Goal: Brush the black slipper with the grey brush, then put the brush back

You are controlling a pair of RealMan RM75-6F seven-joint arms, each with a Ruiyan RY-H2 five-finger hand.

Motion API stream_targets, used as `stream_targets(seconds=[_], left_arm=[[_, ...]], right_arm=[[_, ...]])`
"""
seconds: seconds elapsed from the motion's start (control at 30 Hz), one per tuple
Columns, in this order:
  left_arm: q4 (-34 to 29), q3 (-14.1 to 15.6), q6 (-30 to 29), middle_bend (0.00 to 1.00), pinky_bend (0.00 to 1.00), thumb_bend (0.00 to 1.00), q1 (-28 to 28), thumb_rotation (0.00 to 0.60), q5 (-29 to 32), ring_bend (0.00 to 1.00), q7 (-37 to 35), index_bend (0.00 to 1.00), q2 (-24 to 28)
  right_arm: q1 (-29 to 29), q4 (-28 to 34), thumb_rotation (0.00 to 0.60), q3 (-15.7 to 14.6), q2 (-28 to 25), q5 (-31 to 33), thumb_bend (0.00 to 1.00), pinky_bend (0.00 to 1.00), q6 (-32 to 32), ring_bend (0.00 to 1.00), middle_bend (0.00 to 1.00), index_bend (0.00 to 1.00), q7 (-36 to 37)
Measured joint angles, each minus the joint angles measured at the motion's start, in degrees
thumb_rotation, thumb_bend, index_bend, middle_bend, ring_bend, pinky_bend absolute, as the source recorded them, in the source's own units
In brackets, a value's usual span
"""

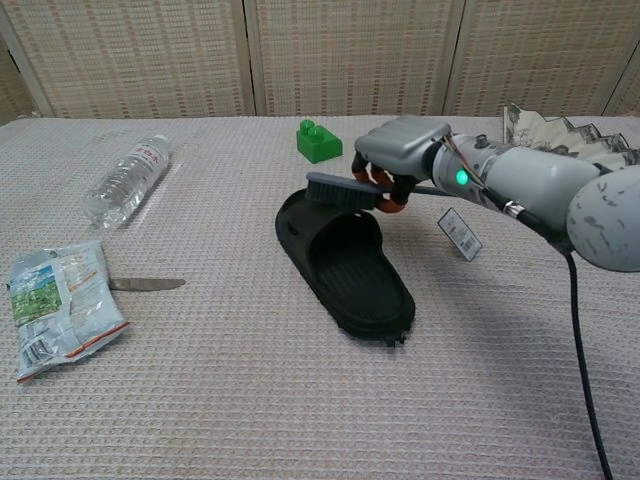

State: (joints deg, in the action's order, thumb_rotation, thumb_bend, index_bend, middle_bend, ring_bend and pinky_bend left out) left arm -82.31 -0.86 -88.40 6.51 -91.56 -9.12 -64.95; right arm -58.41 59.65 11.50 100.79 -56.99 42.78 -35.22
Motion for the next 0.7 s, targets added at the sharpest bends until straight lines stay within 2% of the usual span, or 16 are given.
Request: stream_targets(seconds=[0.2,0.4,0.57,0.7], left_arm=[[-0.1,-0.1,0.5,0.0,0.23,0.99,0.1,0.6,0.4,0.02,0.7,0.0,-0.3],[0.0,-0.2,0.7,0.0,0.23,0.99,0.3,0.6,0.6,0.02,0.6,0.0,-0.3],[0.2,-0.2,0.1,0.0,0.23,0.99,0.0,0.6,0.5,0.02,0.2,0.0,-0.1],[0.3,-0.1,0.1,0.0,0.23,0.99,-0.2,0.6,0.6,0.02,0.1,0.0,-0.1]], right_arm=[[1.4,2.8,0.6,-2.0,-2.6,3.0,0.36,1.0,0.1,0.76,0.74,0.92,-3.2],[1.4,3.5,0.6,-1.8,-3.0,3.5,0.36,1.0,0.7,0.76,0.74,0.92,-3.0],[2.7,6.3,0.6,-1.7,-4.5,1.4,0.36,1.0,3.6,0.76,0.74,0.92,-0.8],[6.2,12.7,0.6,-3.3,-8.9,-2.7,0.36,1.0,9.1,0.76,0.74,0.92,0.9]])
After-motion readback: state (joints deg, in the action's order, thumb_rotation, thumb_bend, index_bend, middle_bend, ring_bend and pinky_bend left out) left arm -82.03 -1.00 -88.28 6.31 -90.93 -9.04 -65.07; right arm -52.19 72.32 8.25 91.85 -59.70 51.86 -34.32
